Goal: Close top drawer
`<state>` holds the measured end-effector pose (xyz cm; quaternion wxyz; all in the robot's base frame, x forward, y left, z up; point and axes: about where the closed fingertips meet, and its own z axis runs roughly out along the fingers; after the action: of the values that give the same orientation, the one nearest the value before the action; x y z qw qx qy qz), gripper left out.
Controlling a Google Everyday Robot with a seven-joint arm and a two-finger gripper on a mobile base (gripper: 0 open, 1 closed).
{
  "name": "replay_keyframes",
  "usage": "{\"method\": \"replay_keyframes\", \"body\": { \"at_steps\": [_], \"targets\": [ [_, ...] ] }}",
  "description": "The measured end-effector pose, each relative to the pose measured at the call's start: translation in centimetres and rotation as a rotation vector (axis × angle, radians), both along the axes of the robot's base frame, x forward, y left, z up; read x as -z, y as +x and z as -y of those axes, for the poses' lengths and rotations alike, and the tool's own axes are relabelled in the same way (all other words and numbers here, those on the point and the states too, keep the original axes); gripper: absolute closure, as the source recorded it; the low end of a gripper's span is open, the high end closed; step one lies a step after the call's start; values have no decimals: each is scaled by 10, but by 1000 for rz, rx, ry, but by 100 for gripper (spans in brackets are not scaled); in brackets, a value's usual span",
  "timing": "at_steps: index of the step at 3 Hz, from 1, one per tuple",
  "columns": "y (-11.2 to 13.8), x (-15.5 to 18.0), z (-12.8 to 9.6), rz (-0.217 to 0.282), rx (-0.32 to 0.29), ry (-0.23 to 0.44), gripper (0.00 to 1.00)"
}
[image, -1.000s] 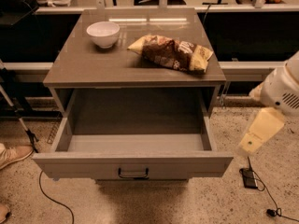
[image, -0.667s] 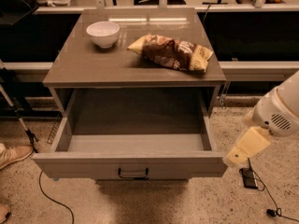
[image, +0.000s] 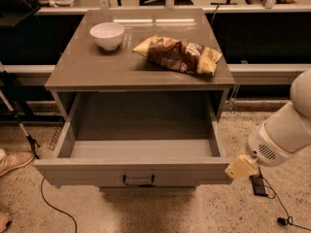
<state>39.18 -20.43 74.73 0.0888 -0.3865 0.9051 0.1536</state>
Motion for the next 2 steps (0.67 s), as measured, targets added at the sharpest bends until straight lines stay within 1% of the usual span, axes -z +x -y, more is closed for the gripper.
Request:
{"method": "replay_keyframes", "body": {
  "at_steps": [1,2],
  "targets": [
    [-12,36,0,-37,53,-7,88],
    [-16,72,0,-59,108,-16,100]
  ]
}}
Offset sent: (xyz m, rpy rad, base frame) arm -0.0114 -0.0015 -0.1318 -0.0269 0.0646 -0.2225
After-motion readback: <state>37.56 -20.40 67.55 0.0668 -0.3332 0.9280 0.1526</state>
